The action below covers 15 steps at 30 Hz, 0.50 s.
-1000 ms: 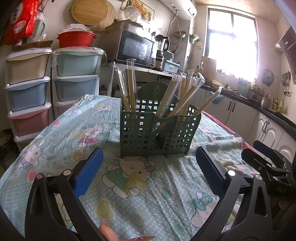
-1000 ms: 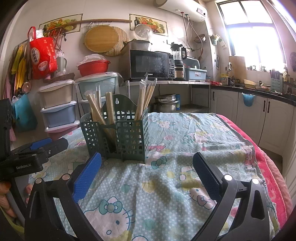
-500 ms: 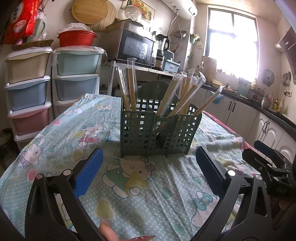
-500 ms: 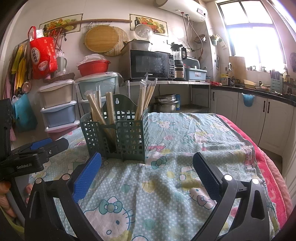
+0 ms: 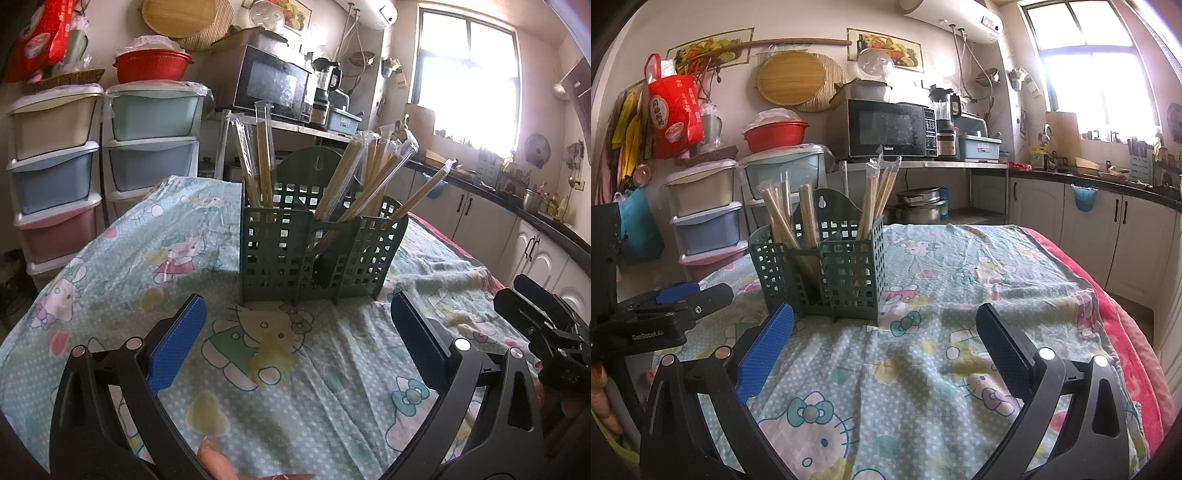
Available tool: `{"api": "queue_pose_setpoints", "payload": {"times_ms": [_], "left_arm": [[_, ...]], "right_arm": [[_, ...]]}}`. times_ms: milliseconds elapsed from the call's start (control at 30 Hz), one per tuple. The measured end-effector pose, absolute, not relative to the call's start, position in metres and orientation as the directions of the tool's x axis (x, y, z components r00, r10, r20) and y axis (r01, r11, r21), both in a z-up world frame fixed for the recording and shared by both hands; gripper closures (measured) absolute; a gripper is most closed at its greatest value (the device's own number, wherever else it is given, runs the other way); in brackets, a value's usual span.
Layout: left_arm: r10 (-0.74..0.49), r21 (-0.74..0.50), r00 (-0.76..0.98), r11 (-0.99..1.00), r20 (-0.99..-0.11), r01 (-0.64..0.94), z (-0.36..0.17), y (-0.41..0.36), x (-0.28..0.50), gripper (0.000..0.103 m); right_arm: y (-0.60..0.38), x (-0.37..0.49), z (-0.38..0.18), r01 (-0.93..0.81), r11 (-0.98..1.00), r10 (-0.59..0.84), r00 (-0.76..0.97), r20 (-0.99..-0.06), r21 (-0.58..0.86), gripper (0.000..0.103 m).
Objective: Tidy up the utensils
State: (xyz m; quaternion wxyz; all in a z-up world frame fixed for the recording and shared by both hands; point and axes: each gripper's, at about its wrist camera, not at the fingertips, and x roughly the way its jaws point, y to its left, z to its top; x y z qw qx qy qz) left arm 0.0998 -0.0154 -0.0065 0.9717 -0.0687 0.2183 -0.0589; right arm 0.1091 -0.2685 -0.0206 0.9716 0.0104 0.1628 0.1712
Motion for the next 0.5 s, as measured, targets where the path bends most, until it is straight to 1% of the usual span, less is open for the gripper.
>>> {"api": "queue_pose_setpoints", "payload": {"times_ms": [200,300,367,433,467,500], "left_arm": [[-0.135,-0.151,0.896,0.985,-0.424,0.077,-0.007,-0.017,0.101,0.011],[-0.104,-0.159,0.891,0.987,-0.441,0.037,-0.005,-0.011,0.104,0.011],[-0.100,-0.174,0.876,0.985,-0.471,0.018,-0.003,-0.001,0.109,0.011],[-0.049,-0.153,0.854,0.988,-0.518,-0.036,0.003,0.017,0.118,0.011],[-0.014,-0.133,0.837,0.989,-0.547,-0.071,0.004,0.027,0.125,0.011],[0.040,-0.092,0.802,0.989,-0.596,-0.118,0.002,0.041,0.137,0.011]], "right_arm": [[-0.269,0.109,-0.020,-0.327,0.942,0.334,0.889,-0.312,0.077,0.007],[-0.275,0.113,-0.018,-0.319,0.943,0.334,0.886,-0.321,0.099,0.007],[-0.287,0.123,-0.015,-0.295,0.946,0.325,0.877,-0.355,0.137,0.007],[-0.303,0.137,-0.008,-0.244,0.961,0.277,0.876,-0.394,0.131,0.007],[-0.316,0.152,-0.004,-0.209,0.971,0.238,0.864,-0.443,0.114,0.007],[-0.327,0.169,-0.004,-0.170,0.981,0.193,0.844,-0.501,0.092,0.007]]}}
